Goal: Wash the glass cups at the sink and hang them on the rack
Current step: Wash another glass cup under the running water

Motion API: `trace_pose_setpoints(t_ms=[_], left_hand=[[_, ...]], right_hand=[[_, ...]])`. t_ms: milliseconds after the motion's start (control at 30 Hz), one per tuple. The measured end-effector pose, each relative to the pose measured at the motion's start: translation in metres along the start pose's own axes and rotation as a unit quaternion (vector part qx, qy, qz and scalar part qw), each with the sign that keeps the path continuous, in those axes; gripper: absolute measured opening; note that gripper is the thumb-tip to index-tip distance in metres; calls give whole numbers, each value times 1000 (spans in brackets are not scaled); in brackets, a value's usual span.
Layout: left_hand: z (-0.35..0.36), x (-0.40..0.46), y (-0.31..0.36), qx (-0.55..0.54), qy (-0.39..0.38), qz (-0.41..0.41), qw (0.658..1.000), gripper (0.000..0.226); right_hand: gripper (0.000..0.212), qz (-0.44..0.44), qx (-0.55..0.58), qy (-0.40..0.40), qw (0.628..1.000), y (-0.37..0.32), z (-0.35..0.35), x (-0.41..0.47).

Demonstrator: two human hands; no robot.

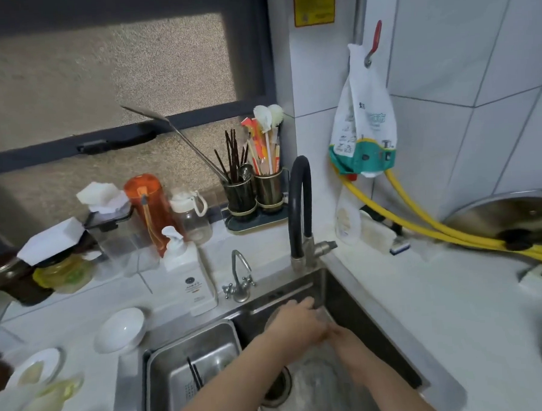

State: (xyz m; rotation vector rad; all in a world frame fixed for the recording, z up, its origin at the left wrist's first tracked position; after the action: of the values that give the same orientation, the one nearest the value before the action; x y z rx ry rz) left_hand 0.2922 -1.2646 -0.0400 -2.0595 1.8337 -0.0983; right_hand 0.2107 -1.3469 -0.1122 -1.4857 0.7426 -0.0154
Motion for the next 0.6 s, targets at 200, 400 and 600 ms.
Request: trace_pose_setpoints(t_ms=[200, 400, 600], left_hand=[[16, -24, 14, 220, 5, 160, 962, 11], [25, -47, 23, 309, 56, 206, 927, 8], [16, -69, 23, 295, 108, 238, 919, 10]], right_hand=[[42, 21, 47, 37, 998, -11, 7, -16], [39, -15, 75, -48, 996, -31, 23, -53], [44, -18, 67, -24, 997, -28, 31, -62]])
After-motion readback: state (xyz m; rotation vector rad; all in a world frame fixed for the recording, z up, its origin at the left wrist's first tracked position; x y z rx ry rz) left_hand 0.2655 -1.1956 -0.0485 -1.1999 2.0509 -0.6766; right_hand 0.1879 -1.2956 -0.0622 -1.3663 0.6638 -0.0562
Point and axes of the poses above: each hand's wrist, its own x-axis towards the middle knuckle, its own z-axis out of the palm, y = z × x, the point moved 2 cm from there along x, towards the middle knuckle, and after that the axes turned 5 degrees about x, right-handed, at the moved point
